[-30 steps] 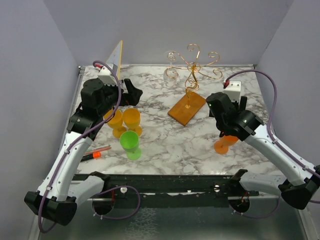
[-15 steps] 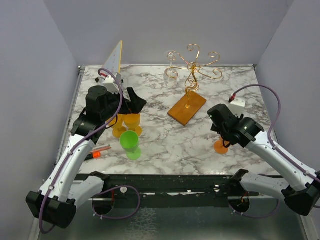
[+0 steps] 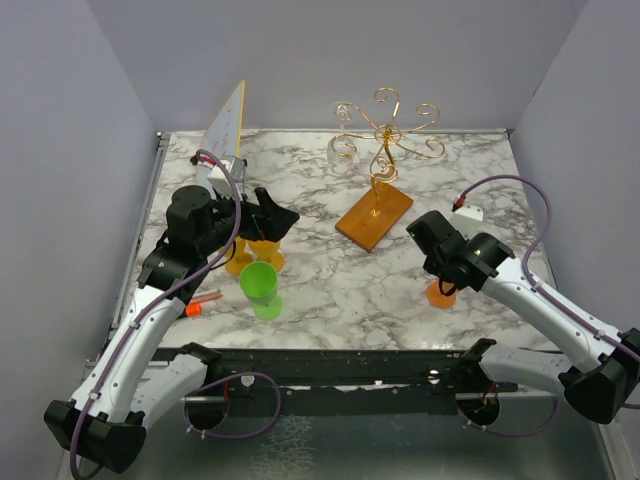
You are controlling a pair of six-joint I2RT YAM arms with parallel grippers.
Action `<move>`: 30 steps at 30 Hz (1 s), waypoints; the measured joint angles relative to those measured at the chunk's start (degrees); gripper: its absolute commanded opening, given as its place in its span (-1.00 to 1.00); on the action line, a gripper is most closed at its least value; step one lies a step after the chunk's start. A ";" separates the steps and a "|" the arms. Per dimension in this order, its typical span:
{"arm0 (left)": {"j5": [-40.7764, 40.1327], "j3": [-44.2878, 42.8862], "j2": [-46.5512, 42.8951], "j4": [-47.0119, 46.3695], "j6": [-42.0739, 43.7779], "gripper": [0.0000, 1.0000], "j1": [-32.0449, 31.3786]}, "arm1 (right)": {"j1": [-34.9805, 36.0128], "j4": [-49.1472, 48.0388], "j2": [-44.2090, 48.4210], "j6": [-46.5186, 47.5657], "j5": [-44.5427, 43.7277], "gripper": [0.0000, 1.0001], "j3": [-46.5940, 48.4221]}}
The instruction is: Place the wine glass upside down on the wine glass rack
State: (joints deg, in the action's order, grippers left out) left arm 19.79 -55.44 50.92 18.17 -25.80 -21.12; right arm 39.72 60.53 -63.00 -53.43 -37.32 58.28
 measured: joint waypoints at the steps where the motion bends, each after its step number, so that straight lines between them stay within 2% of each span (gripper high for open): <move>1: 0.46 0.09 -0.28 -0.09 0.11 0.98 -0.02 | 0.00 -0.20 0.13 0.07 0.17 -0.96 -0.11; 9: 4.46 0.31 0.02 -1.11 -0.35 0.98 0.00 | -0.04 -3.19 2.45 1.49 3.54 -0.99 -1.18; 13: 5.90 0.79 0.98 -2.47 -2.54 0.98 -0.02 | -0.04 -8.31 6.95 3.80 7.76 -0.99 -3.61; 20: 8.81 3.10 4.20 -7.58 -11.56 0.98 -0.02 | -0.04 -25.44 17.53 10.23 17.97 -0.99 -12.22; 24: 9.42 6.56 5.55 -12.52 -18.34 0.96 -0.61 | -0.04 -37.13 19.71 14.97 23.06 -0.99 -17.29; 26: 9.38 7.74 6.38 -15.04 -22.10 0.89 -1.60 | -0.04 -42.69 20.02 17.42 25.20 -0.99 -19.28; 30: 9.20 7.85 10.40 -19.12 -28.44 0.84 -5.27 | -0.04 -54.29 21.64 21.75 28.37 -0.99 -23.82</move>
State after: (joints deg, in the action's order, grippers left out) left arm 28.99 -47.59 61.32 -0.95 -54.24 -26.39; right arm 39.68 6.24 -41.36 -31.68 -8.95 34.46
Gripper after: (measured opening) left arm 0.936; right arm 0.019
